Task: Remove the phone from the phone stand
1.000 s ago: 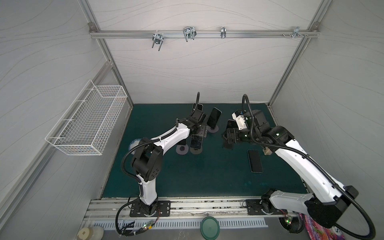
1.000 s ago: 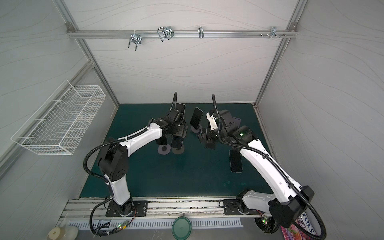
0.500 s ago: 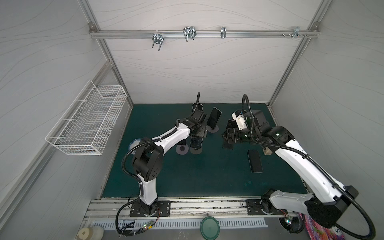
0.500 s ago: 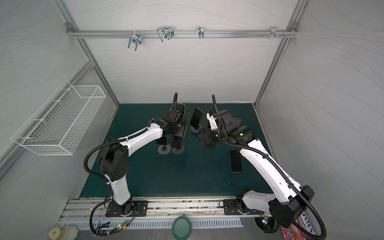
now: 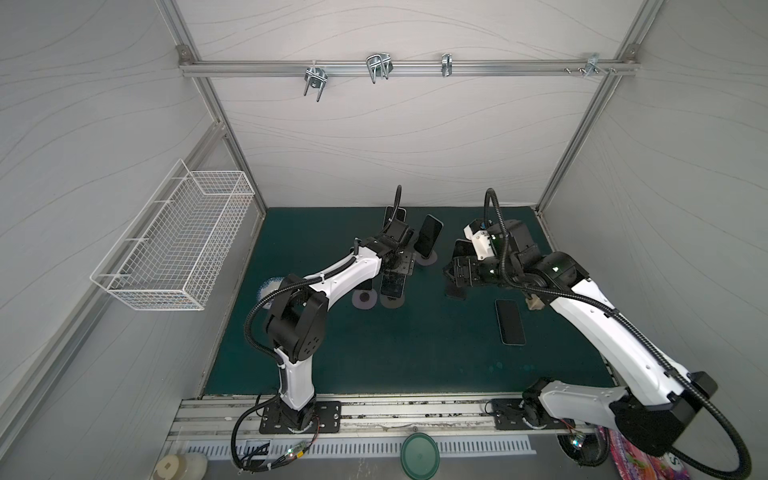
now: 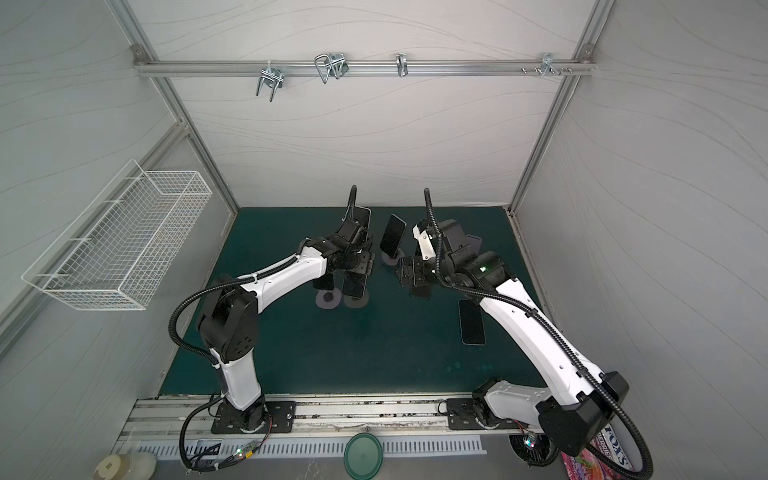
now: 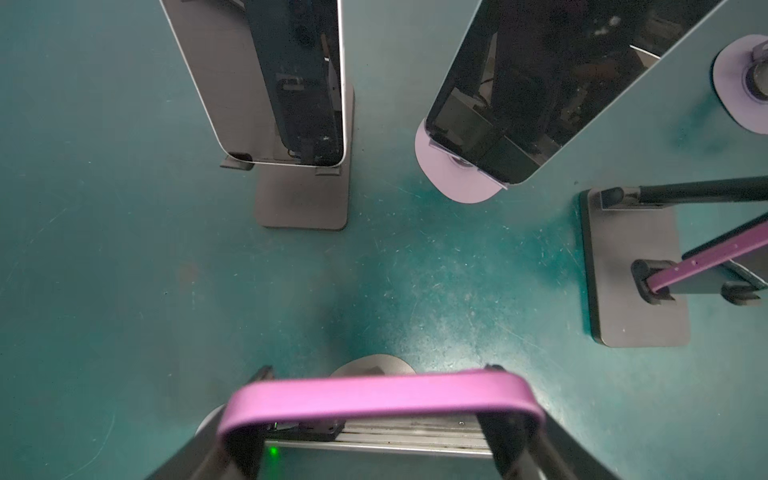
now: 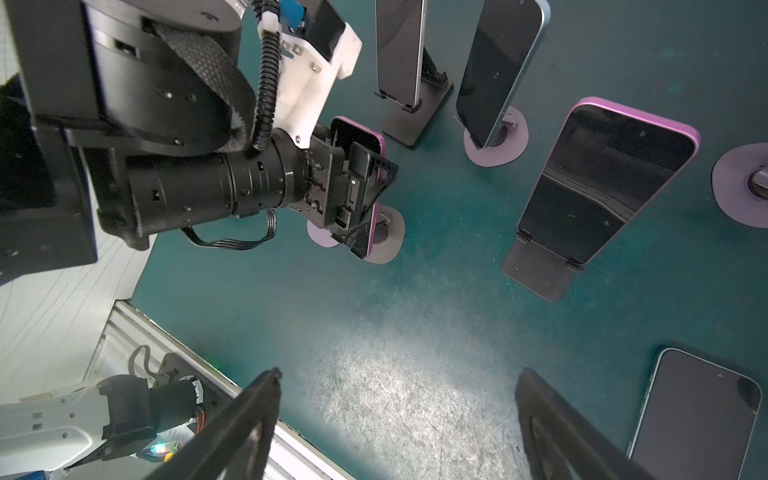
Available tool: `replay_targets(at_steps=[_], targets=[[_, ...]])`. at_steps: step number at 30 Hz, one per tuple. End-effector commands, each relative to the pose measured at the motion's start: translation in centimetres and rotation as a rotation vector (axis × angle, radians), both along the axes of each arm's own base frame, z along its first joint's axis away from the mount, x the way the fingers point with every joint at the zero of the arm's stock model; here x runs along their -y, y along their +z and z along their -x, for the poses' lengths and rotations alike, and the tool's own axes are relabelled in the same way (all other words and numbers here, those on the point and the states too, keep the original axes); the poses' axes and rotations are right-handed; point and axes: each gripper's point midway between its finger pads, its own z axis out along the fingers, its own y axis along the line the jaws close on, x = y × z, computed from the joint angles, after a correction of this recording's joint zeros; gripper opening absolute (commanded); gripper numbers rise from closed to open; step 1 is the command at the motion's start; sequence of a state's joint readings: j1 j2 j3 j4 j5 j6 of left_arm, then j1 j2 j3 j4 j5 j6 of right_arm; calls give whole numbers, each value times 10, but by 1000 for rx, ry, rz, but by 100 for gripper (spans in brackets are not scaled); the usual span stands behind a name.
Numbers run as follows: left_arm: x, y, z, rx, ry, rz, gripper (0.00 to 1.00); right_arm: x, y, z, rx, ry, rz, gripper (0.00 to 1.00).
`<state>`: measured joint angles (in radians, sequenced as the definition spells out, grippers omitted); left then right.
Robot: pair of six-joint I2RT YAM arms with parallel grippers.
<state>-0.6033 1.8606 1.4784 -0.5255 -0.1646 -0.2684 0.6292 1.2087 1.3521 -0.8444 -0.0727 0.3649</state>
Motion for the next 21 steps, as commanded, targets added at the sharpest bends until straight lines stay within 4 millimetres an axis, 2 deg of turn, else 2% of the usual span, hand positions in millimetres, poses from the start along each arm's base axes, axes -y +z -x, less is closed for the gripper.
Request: replay_targets(at_steps=[1, 21], targets=[[4, -5, -4, 2, 5, -1, 76, -1, 6, 5, 22, 28, -8, 90], [5, -2, 0, 2, -7, 8, 69, 0, 5, 7, 17, 23, -12, 89]])
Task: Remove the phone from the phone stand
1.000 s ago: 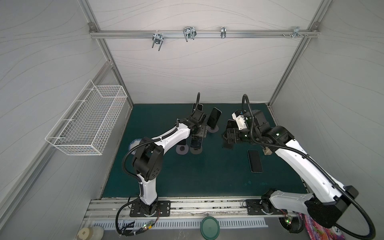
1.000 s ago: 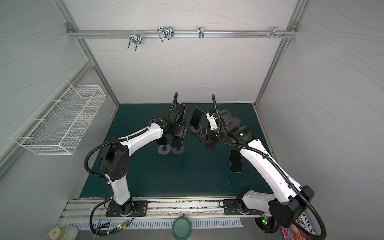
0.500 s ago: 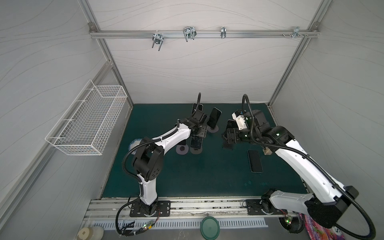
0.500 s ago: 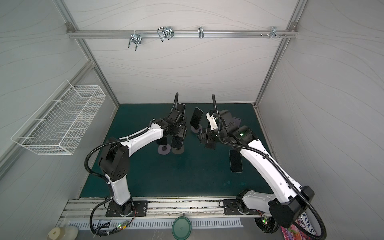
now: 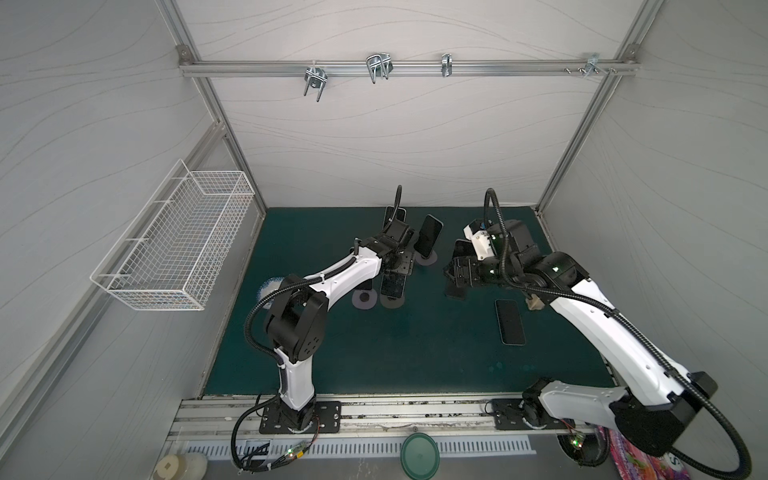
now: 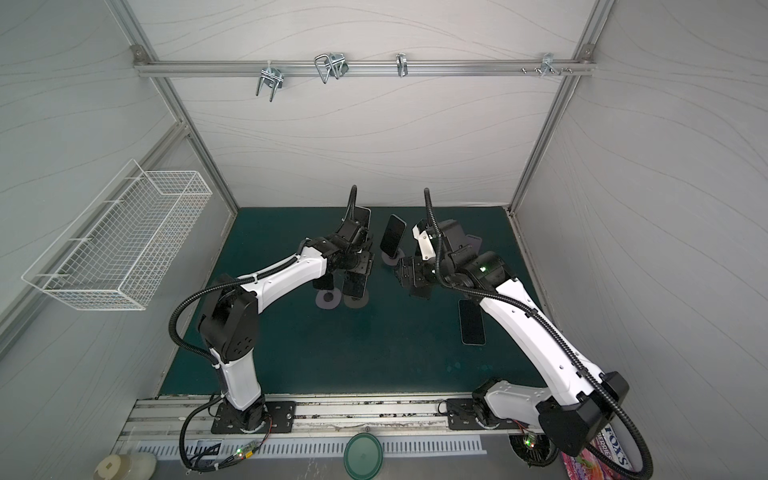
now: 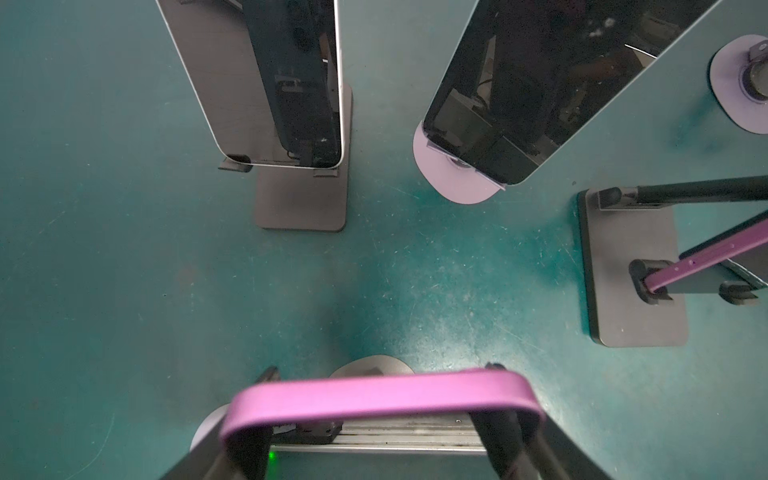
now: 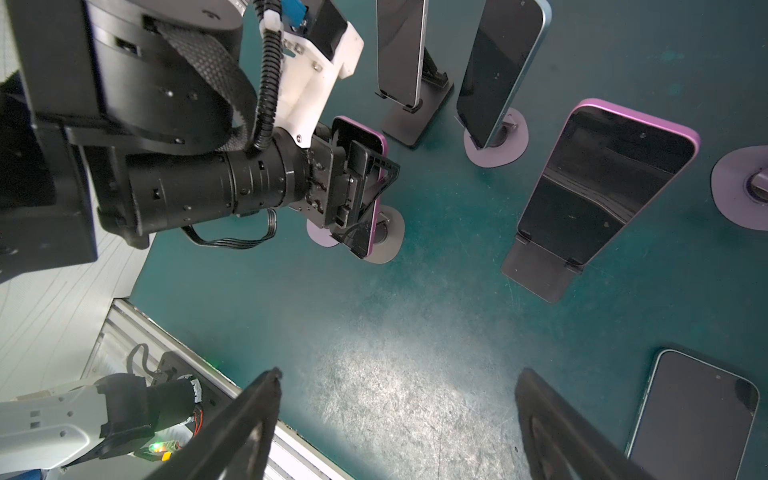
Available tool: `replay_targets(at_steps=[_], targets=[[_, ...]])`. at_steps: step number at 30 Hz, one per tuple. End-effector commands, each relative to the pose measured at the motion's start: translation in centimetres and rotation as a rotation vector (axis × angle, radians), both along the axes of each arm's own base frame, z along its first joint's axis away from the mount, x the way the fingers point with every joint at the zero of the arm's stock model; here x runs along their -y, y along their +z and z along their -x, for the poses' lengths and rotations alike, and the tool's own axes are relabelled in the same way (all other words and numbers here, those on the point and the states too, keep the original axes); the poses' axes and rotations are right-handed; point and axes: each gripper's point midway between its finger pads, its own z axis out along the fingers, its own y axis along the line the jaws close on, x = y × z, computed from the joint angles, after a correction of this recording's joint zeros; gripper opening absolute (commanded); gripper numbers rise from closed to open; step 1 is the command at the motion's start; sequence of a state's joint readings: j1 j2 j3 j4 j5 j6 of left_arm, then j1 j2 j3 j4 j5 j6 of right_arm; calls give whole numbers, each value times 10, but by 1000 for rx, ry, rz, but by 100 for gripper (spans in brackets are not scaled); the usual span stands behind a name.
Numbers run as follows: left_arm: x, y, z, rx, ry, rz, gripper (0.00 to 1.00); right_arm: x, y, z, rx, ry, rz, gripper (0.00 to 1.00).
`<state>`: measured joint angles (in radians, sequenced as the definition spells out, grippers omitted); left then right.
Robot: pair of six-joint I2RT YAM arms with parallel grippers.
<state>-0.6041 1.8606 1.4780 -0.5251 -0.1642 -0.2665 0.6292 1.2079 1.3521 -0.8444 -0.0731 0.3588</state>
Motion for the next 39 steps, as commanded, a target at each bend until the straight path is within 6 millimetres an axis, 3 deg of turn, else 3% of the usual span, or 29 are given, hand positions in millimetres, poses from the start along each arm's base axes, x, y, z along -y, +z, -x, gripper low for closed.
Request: replay_targets(at_steps=[1, 39], targets=[[5, -1, 0, 2, -6, 11, 68, 0, 5, 7, 13, 20, -12, 89], [9, 23, 3, 34, -22, 60, 56, -3, 8, 8, 0, 15, -35, 87]])
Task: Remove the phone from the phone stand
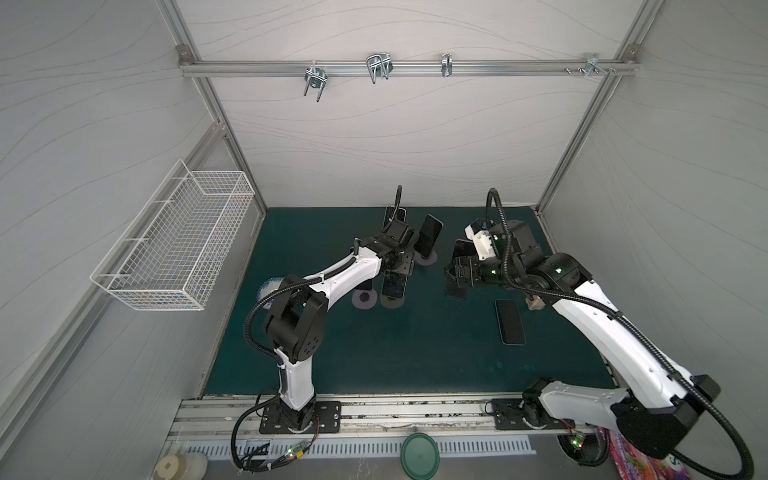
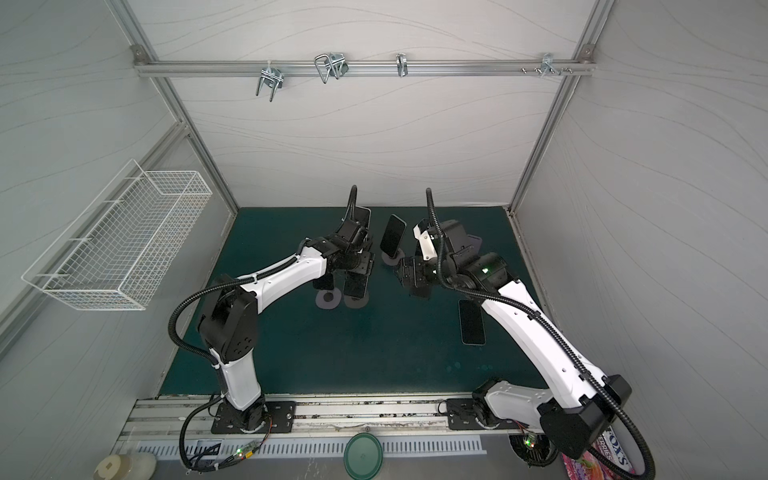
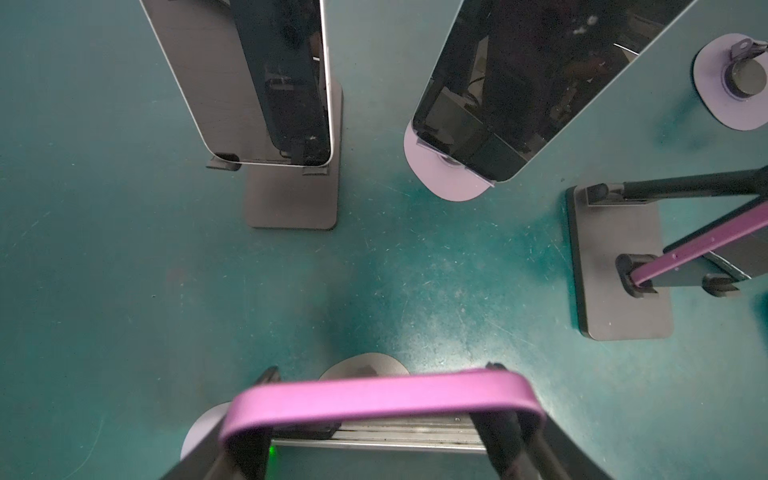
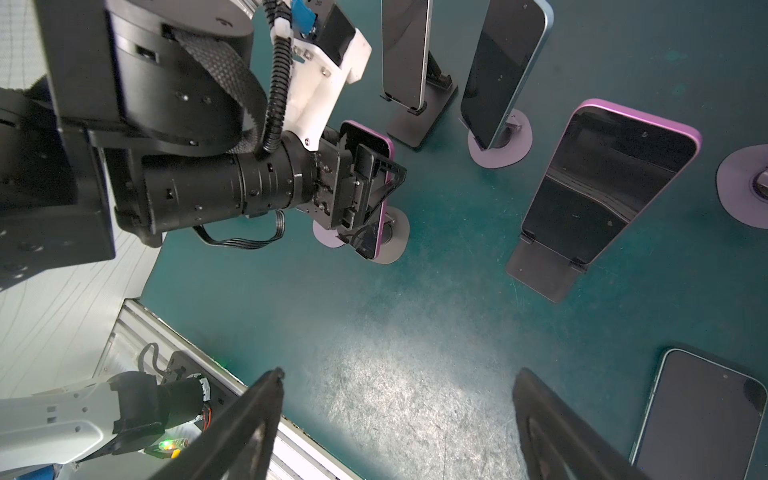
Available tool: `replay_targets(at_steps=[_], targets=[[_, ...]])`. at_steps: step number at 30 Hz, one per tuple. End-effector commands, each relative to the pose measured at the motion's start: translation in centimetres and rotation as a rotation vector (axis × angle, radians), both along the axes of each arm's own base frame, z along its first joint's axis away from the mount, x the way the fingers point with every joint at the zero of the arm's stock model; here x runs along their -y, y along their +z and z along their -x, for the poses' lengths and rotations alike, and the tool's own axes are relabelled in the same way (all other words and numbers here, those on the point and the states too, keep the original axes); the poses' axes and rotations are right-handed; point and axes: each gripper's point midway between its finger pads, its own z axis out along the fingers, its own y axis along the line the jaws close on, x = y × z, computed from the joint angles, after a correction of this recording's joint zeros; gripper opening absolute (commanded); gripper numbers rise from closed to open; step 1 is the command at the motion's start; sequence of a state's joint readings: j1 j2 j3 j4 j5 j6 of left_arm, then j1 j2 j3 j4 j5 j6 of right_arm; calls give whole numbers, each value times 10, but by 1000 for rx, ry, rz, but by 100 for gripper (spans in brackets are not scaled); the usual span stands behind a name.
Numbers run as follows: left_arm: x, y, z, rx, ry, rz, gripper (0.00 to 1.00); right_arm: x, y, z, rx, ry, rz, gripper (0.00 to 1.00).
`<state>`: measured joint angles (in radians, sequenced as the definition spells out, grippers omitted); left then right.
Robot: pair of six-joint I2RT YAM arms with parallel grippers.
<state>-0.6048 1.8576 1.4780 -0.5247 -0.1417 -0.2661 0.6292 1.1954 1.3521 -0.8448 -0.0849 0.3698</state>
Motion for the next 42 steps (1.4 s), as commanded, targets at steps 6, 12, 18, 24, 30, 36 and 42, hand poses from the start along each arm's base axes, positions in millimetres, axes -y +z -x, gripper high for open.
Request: replay_targets(at_steps=[6, 12, 18, 24, 30, 36, 42], targets=[[4, 25, 3, 44, -11, 42, 55, -5, 2, 4, -10, 20, -12, 87], [5, 26, 3, 43, -15, 44, 55, -7, 2, 2, -10, 21, -11, 87], [5, 27, 3, 44, -17, 46, 55, -9, 5, 0, -5, 24, -13, 87], [5, 32, 4, 51, -18, 53, 55, -9, 5, 1, -6, 25, -11, 87], [4, 37, 4, 62, -18, 56, 54, -9, 4, 2, -7, 23, -11, 87], [5, 40, 5, 62, -16, 67, 54, -9, 6, 2, -2, 22, -11, 87], [5, 46, 6, 71, -17, 78, 54, -10, 8, 3, 0, 25, -14, 86]])
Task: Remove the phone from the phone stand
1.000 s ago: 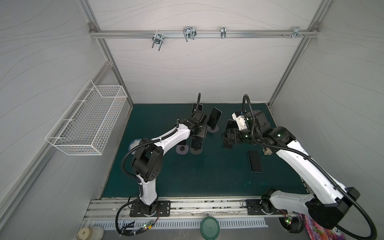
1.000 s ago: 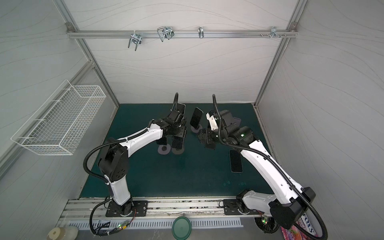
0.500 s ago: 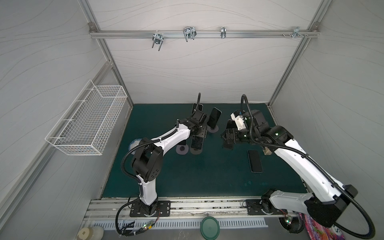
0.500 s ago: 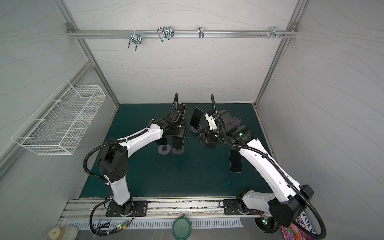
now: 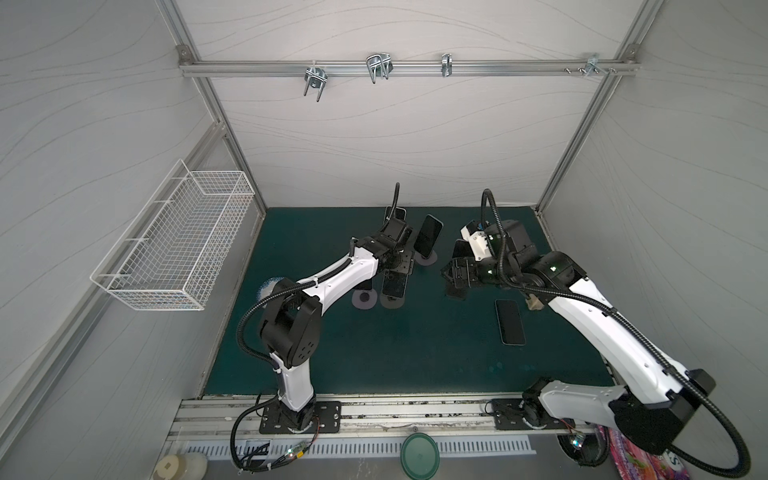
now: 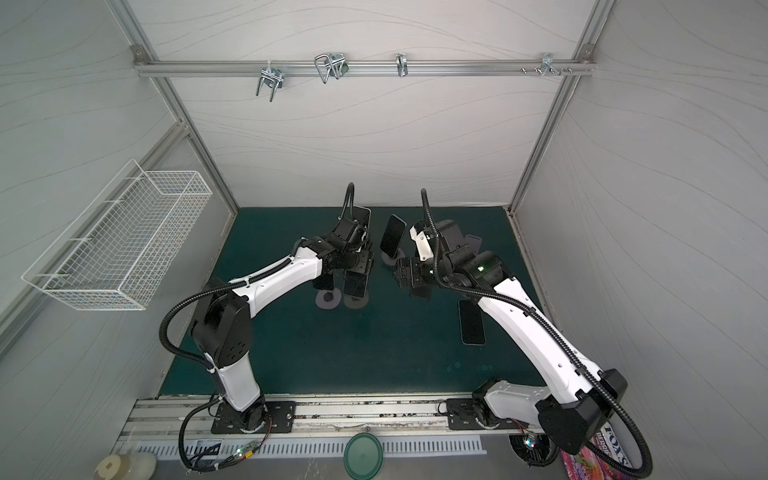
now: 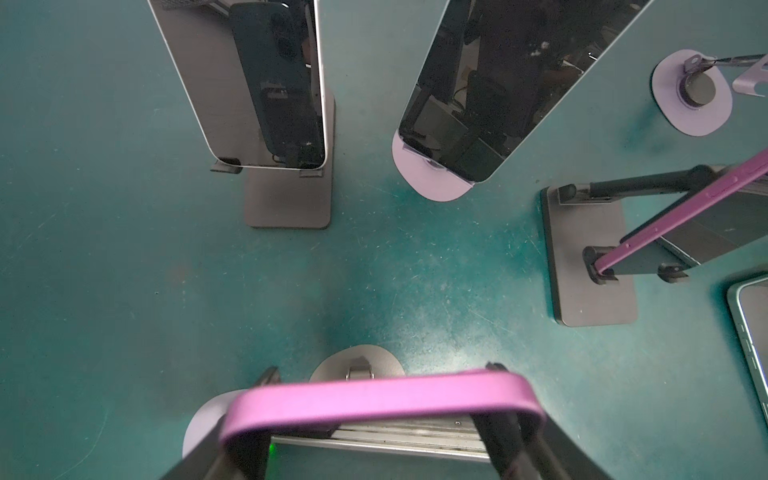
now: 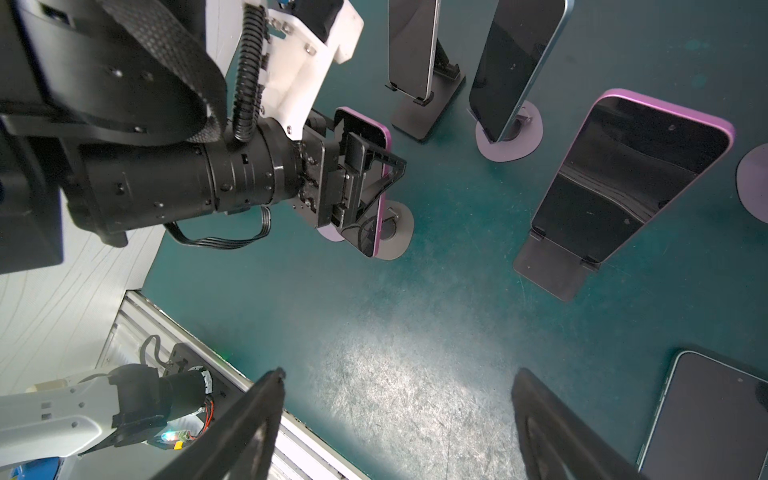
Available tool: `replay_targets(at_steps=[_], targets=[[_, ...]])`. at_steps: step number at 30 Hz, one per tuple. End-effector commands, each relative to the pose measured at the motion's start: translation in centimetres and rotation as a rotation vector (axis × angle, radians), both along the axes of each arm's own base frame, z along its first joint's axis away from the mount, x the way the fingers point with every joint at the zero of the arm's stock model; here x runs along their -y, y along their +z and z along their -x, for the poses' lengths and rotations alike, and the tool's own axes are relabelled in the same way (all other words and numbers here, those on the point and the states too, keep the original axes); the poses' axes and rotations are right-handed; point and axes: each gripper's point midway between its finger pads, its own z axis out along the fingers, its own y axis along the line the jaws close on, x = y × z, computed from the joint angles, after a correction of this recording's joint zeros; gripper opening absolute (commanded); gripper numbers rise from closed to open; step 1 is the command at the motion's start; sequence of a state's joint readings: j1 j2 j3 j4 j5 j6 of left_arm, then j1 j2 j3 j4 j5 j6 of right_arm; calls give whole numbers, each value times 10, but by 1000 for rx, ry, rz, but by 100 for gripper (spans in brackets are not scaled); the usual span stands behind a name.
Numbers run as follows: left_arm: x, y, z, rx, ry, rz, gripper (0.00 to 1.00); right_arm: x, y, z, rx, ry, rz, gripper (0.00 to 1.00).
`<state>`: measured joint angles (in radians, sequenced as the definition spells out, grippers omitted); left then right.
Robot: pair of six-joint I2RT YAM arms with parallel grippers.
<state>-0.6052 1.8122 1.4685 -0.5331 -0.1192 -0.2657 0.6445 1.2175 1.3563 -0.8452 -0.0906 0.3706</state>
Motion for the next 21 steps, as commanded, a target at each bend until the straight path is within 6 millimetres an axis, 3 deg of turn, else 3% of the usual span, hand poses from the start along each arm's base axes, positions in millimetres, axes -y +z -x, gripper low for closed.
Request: replay_targets(at_steps=[1, 21], targets=[[4, 32, 0, 59, -2, 49, 54, -3, 13, 3, 18, 7, -23, 87], [7, 53, 9, 81, -8, 93, 52, -11, 16, 6, 15, 15, -26, 86]])
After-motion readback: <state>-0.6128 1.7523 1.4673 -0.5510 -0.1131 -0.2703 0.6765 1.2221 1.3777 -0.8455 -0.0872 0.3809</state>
